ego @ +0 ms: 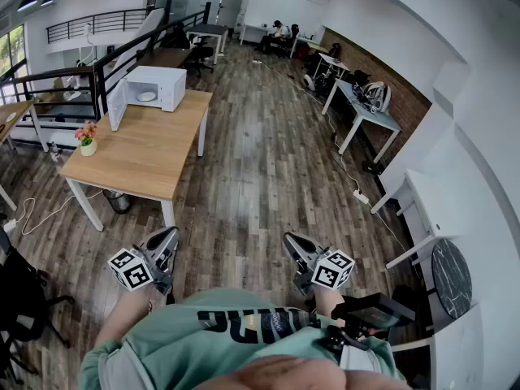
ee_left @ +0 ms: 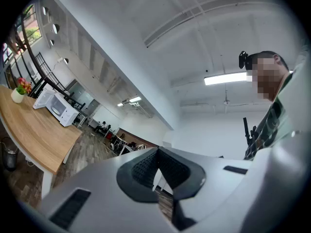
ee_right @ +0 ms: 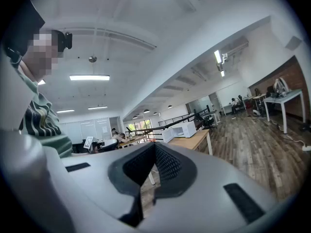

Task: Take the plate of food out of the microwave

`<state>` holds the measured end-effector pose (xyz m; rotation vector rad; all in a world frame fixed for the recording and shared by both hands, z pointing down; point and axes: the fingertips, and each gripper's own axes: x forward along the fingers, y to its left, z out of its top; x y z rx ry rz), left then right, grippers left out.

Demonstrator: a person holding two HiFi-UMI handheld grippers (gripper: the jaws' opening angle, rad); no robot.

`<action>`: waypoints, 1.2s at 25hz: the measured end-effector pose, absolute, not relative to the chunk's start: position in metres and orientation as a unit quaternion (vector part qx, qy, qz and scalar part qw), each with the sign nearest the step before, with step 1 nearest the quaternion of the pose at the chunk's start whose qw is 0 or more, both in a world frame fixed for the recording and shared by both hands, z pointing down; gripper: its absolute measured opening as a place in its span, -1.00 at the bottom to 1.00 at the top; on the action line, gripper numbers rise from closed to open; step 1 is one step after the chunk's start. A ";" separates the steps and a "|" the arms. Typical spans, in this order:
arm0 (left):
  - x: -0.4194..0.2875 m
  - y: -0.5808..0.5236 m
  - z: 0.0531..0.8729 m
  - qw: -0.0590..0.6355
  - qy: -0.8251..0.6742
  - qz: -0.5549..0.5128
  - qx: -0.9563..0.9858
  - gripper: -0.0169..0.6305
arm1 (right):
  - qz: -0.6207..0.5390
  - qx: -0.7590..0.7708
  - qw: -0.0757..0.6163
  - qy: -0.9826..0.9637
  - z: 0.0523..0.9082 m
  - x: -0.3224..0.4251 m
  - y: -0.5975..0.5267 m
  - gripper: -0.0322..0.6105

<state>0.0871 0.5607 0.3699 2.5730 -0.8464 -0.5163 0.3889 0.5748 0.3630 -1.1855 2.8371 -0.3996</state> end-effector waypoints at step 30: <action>0.105 0.546 0.371 0.197 -0.294 -0.172 0.919 -0.97 | -0.143 -0.391 0.051 0.908 0.364 0.405 0.555 -0.88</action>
